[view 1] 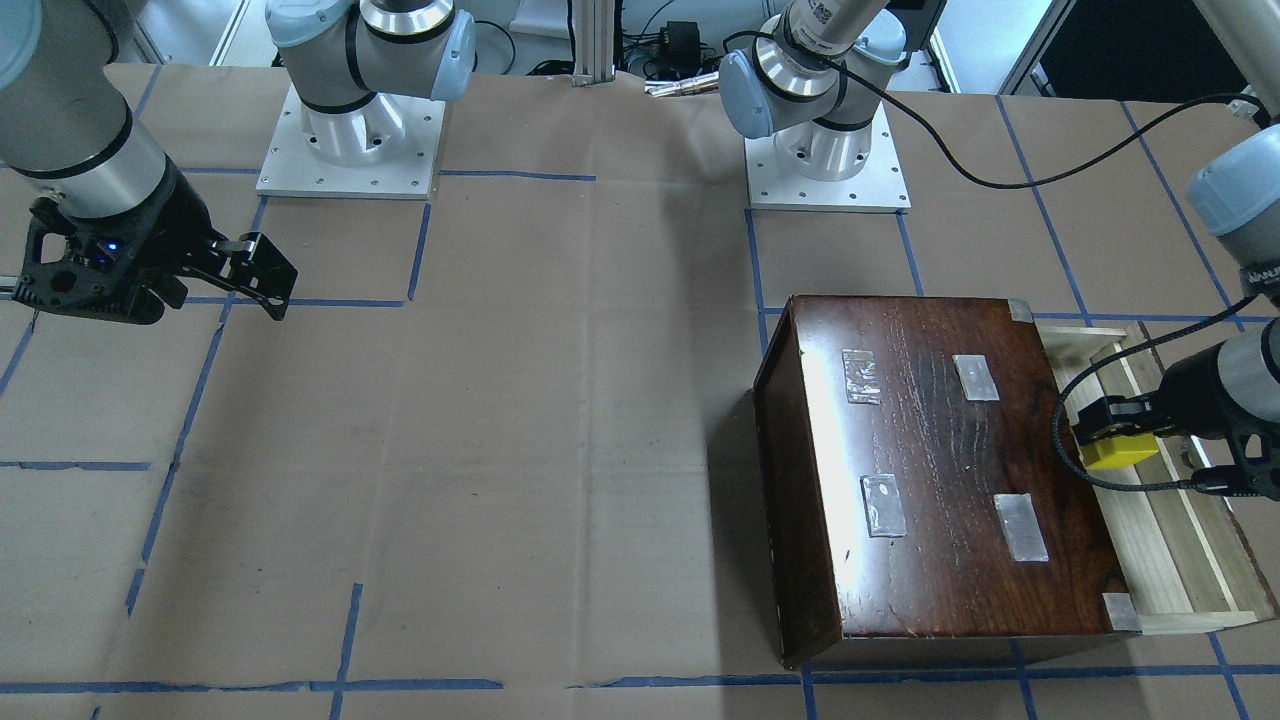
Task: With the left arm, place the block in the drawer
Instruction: 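Lift the yellow cube and carry it over the open drawer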
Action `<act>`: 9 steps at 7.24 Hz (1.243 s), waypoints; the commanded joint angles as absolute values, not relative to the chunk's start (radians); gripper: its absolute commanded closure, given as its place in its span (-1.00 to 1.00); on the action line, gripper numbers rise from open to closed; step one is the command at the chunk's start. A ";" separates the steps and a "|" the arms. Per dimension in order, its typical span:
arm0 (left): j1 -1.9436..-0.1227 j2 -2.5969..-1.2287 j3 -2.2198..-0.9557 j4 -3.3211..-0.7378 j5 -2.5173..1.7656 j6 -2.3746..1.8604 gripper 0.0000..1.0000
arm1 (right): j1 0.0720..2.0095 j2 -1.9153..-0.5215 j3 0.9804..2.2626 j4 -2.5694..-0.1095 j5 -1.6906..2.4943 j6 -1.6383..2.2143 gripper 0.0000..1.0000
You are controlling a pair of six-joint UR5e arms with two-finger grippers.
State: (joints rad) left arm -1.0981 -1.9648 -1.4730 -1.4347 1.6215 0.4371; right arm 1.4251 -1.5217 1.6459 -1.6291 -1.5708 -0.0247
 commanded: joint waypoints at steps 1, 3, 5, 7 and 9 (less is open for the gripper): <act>-1.097 -1.986 -1.471 -1.433 1.621 0.437 1.00 | 1.425 -1.522 1.646 -1.629 -1.571 -0.026 -1.00; -1.097 -1.997 -1.468 -1.433 1.624 0.442 0.96 | 1.425 -1.522 1.646 -1.629 -1.571 -0.026 -1.00; -1.097 -2.000 -1.466 -1.433 1.628 0.443 -0.03 | 1.425 -1.522 1.644 -1.629 -1.571 -0.026 -1.00; -1.097 -1.999 -1.466 -1.434 1.628 0.440 -0.87 | 1.425 -1.522 1.646 -1.629 -1.571 -0.026 -1.00; -1.094 -1.993 -1.451 -1.434 1.624 0.437 -0.86 | 1.425 -1.522 1.646 -1.629 -1.571 -0.025 -1.00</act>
State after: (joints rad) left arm -1.0945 -1.9961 -1.4611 -1.4335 1.6255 0.4376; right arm 1.4251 -1.5217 1.6459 -1.6291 -1.5708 -0.0256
